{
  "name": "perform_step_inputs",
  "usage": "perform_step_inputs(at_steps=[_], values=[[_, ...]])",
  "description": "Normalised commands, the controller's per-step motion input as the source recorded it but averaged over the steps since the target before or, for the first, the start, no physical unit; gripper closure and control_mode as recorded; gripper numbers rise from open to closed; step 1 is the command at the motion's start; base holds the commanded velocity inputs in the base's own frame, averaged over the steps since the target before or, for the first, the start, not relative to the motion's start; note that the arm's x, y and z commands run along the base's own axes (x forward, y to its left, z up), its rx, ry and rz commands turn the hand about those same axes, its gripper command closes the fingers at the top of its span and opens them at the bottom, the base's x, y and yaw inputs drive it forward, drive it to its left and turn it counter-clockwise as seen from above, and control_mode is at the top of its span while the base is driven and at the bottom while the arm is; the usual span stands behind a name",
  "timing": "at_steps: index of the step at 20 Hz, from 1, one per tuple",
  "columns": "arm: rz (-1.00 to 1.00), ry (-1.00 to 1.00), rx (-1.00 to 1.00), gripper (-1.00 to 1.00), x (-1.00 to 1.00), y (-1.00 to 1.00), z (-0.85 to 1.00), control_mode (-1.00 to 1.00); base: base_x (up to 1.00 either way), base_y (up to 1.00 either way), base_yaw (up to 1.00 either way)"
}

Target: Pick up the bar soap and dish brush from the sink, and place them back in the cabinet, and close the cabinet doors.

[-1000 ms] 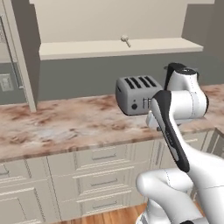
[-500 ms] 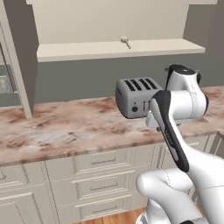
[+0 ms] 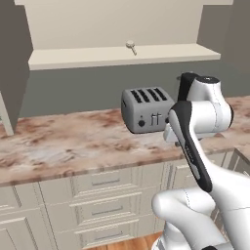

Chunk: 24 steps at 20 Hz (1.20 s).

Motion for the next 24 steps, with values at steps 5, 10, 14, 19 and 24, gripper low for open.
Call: perform_step_inputs(at_steps=[5,10,14,19,24], values=[[0.0,0.0,0.0,1.0,0.0,0.0,0.0,1.0,0.2,0.27,0.0],[0.0,0.0,0.0,1.0,0.0,0.0,0.0,1.0,0.14,0.46,0.0],[0.0,0.0,0.0,1.0,0.0,0.0,0.0,1.0,0.38,0.17,0.0],[0.0,0.0,0.0,1.0,0.0,0.0,0.0,1.0,0.51,-0.2,0.0],[0.0,0.0,0.0,1.0,0.0,0.0,0.0,1.0,0.41,-0.28,0.0]])
